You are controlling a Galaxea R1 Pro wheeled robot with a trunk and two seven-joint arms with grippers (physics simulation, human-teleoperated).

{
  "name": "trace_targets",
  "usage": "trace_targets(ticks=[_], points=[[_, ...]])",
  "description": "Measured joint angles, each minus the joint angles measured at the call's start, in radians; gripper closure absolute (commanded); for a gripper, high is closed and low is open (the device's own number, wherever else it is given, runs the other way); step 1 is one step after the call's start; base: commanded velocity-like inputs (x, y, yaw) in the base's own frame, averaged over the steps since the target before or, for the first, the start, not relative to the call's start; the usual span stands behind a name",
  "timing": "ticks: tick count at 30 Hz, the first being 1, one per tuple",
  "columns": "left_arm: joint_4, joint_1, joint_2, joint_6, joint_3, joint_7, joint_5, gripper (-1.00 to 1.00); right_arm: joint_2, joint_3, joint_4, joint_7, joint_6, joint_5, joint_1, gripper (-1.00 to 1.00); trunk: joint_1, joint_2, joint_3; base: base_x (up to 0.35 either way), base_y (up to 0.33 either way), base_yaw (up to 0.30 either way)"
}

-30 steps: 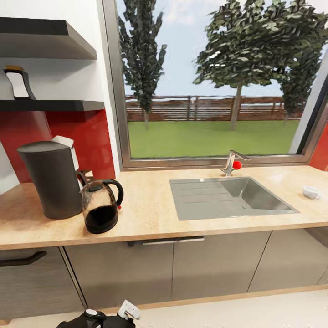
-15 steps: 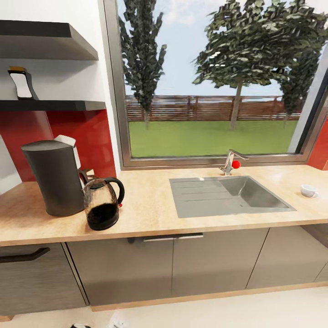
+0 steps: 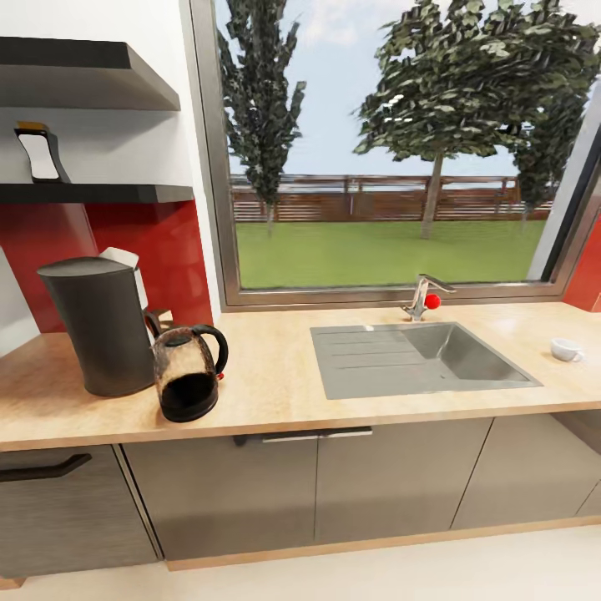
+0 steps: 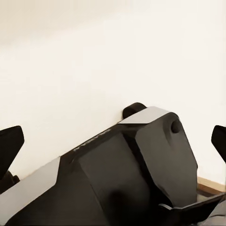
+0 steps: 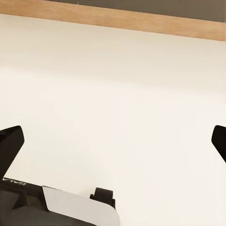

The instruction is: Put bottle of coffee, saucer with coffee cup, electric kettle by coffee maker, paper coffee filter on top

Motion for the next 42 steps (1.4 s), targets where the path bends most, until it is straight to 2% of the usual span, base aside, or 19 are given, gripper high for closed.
trace_targets(ticks=[1, 7, 16, 17, 18, 19, 22, 28, 31, 40, 42], points=[[0.016, 0.002, 0.009, 0.0, 0.047, 0.0, 0.0, -1.0, 0.0, 0.0, 0.0, 0.0, 0.0, 0.0, 0.0, -1.0, 0.0, 0.0, 0.0, 0.0, 0.0, 0.0], [0.032, 0.005, 0.016, 0.0, 0.084, 0.0, 0.0, -1.0, -0.004, 0.0, 0.0, -0.001, 0.0, -0.001, 0.0, -1.0, 0.0, 0.0, 0.0, 0.0, 0.0, 0.0], [0.051, 0.027, 0.017, 0.001, 0.092, 0.0, -0.001, -1.0, -0.014, -0.007, -0.005, 0.0, -0.001, -0.008, 0.0, -1.0, 0.0, 0.0, 0.0, 0.0, 0.0, 0.0], [0.058, 0.034, 0.017, 0.002, 0.099, 0.0, 0.0, -1.0, -0.018, -0.02, -0.006, -0.001, -0.001, -0.011, 0.0, -1.0, 0.0, 0.0, 0.0, 0.0, 0.0, 0.0], [0.064, 0.038, 0.016, 0.002, 0.105, 0.0, 0.0, -1.0, -0.034, -0.061, -0.007, 0.0, -0.001, -0.015, 0.0, -1.0, 0.0, 0.0, 0.0, 0.0, 0.0, 0.0], [0.058, 0.044, 0.01, 0.007, 0.109, 0.006, -0.006, -1.0, -0.028, -0.066, -0.002, 0.0, 0.0, -0.009, 0.0, -1.0, 0.0, 0.0, 0.0, 0.0, 0.0, 0.0], [0.054, 0.061, -0.007, 0.016, 0.122, 0.022, -0.024, -1.0, -0.013, -0.063, 0.015, 0.002, -0.004, -0.008, 0.001, -1.0, 0.0, 0.0, 0.0, 0.0, 0.0, 0.0], [0.054, 0.095, -0.04, 0.016, 0.135, 0.056, -0.059, -1.0, -0.013, -0.063, 0.049, 0.002, -0.004, -0.008, 0.001, -1.0, 0.0, 0.0, 0.0, 0.0, 0.0, 0.0], [0.054, 0.112, -0.057, 0.016, 0.135, 0.073, -0.062, -1.0, -0.013, -0.063, 0.056, 0.002, -0.004, -0.008, 0.001, -1.0, 0.0, 0.0, 0.0, 0.0, 0.0, 0.0], [0.054, 0.117, -0.059, 0.016, 0.136, 0.123, -0.062, -1.0, -0.013, -0.063, 0.056, 0.002, -0.004, -0.008, 0.001, -1.0, 0.0, 0.0, 0.0, 0.0, 0.0, 0.0], [0.056, 0.106, -0.047, 0.009, 0.144, 0.123, -0.057, -1.0, -0.022, -0.058, 0.045, 0.008, -0.007, -0.01, 0.001, -1.0, 0.0, 0.0, 0.0, 0.0, 0.0, 0.0]])
